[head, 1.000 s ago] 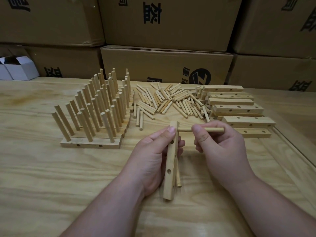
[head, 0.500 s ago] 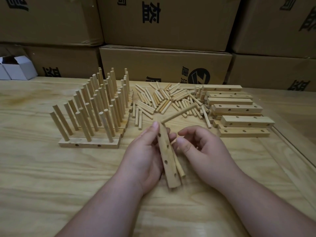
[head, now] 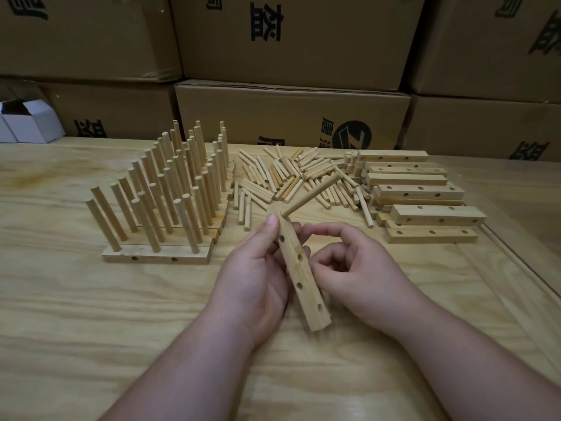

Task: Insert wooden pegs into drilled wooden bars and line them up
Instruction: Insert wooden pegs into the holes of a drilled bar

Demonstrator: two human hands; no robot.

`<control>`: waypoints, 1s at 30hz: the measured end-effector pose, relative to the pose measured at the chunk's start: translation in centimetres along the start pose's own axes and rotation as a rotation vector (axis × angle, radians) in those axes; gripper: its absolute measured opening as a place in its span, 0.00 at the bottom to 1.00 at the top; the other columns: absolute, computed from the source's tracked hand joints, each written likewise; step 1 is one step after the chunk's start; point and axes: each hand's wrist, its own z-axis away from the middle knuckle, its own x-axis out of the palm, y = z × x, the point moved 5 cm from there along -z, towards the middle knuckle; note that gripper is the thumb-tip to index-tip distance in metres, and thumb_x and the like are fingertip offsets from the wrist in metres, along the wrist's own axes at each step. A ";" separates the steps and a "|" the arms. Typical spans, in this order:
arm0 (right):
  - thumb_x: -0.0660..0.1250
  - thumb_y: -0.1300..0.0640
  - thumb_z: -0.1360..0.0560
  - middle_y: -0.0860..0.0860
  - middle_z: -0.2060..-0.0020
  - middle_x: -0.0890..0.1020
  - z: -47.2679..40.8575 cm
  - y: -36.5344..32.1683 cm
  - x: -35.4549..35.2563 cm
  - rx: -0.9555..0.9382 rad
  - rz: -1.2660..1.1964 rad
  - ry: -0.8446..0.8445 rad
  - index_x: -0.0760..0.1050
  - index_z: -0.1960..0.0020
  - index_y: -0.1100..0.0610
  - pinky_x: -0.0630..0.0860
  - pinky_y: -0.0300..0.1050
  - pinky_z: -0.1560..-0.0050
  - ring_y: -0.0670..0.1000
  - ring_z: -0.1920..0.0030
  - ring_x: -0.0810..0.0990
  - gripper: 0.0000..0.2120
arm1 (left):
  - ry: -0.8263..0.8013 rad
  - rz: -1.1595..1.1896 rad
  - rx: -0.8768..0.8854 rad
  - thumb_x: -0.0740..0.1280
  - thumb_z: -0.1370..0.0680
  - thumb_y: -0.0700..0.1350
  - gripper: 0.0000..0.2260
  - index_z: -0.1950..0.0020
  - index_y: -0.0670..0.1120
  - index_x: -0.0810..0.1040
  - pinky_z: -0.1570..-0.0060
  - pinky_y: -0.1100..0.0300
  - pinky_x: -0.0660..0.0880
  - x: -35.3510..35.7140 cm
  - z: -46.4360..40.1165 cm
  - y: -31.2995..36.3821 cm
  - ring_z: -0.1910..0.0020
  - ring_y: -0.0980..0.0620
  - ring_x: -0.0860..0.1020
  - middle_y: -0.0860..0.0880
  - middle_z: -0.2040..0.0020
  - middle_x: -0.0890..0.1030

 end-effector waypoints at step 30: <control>0.70 0.60 0.28 0.56 0.57 0.86 0.6 -2.1 -2.2 -0.196 -0.388 0.266 0.78 0.46 0.59 0.83 0.44 0.65 0.56 0.56 0.87 0.10 | -0.001 -0.012 0.023 0.62 0.16 0.46 0.18 0.26 0.46 0.70 0.59 0.57 0.83 0.4 0.2 0.2 0.44 0.49 0.85 0.47 0.43 0.86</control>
